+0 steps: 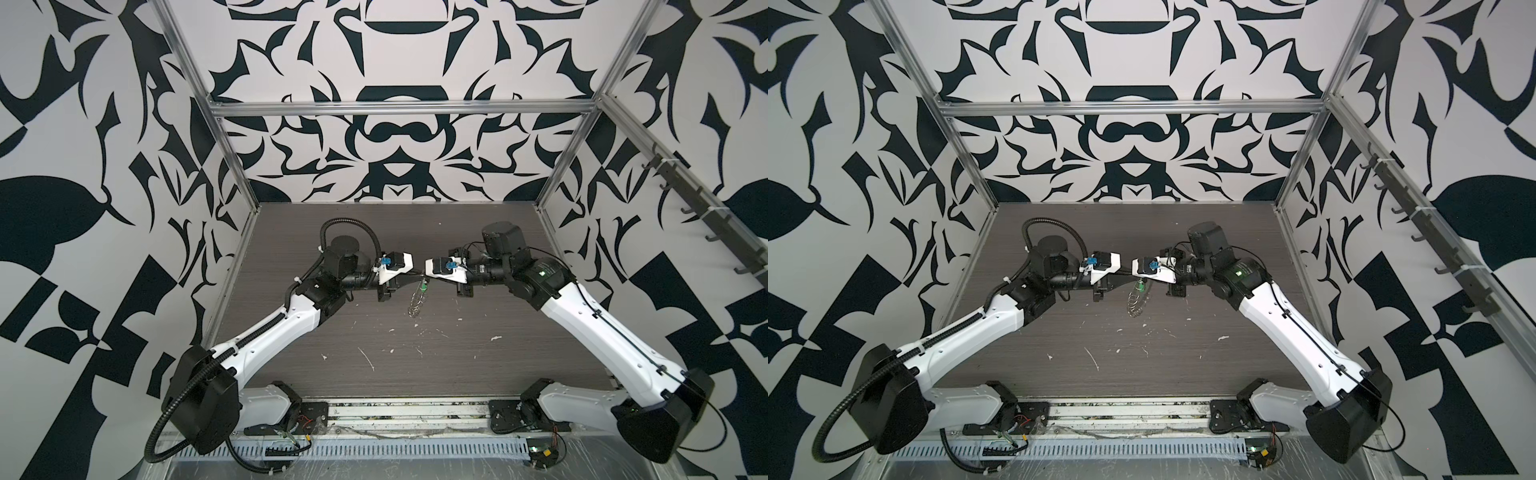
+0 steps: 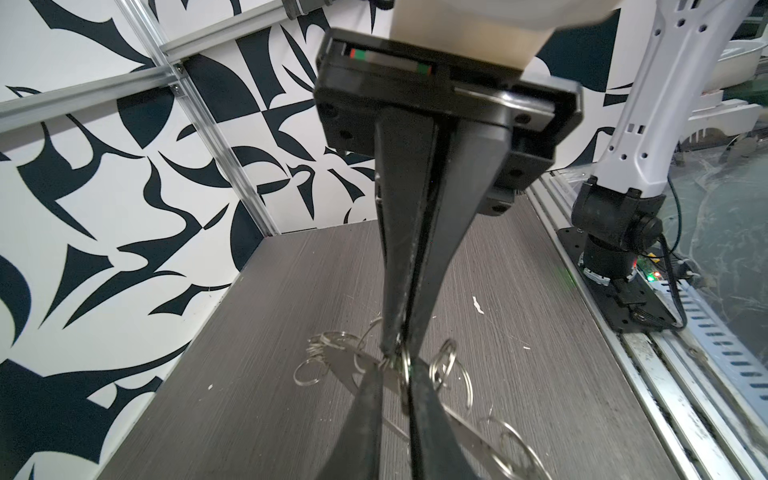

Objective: Remove the keys from the keyring

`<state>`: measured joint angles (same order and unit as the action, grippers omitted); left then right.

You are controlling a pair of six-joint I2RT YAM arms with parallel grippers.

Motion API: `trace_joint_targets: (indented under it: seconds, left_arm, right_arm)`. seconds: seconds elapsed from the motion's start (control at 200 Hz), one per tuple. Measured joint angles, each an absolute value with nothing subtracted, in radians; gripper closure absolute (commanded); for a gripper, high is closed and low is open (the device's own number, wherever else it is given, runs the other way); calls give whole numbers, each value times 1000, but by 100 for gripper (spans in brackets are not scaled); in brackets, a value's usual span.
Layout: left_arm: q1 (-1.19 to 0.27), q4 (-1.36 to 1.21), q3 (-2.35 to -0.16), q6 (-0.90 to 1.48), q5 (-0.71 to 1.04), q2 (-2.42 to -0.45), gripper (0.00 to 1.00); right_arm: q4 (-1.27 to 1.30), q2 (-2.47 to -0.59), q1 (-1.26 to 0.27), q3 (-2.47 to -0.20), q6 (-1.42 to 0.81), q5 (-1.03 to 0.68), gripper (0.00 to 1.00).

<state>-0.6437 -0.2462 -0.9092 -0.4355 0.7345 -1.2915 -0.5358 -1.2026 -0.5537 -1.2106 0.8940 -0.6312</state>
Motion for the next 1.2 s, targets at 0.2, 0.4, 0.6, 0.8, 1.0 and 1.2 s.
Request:
trace_joint_targets:
  seconds: [0.2,0.4,0.6,0.8,1.0,1.2]
  left_arm:
    - [-644,-218,-913,-451,739,-1299,94]
    - [-644,-205,-914,-465,738,-1299,100]
    - [-639,-258,-902,-448,743,-1299,100]
    - [-624,-355,-871,-395,783,-1299,100]
    - [-614,-512,-815,-320,820,-1299,100]
    - [-600,-641,-778,-272,846,-1298,100]
  right_arm:
    - [-577,-1231,-563,-1240,908,-609,100]
    - [-584,-1236,-572,-1245,912,-592,97]
    - [-509,-1176,-580,-1195,876,-591,74]
    - [-459,-1132,-585,-1166,847,-598,73]
    - [-425,-1131,-575,-1150,830,-598,73]
    - [-382,-1127,-556,-1116,791,-615,72]
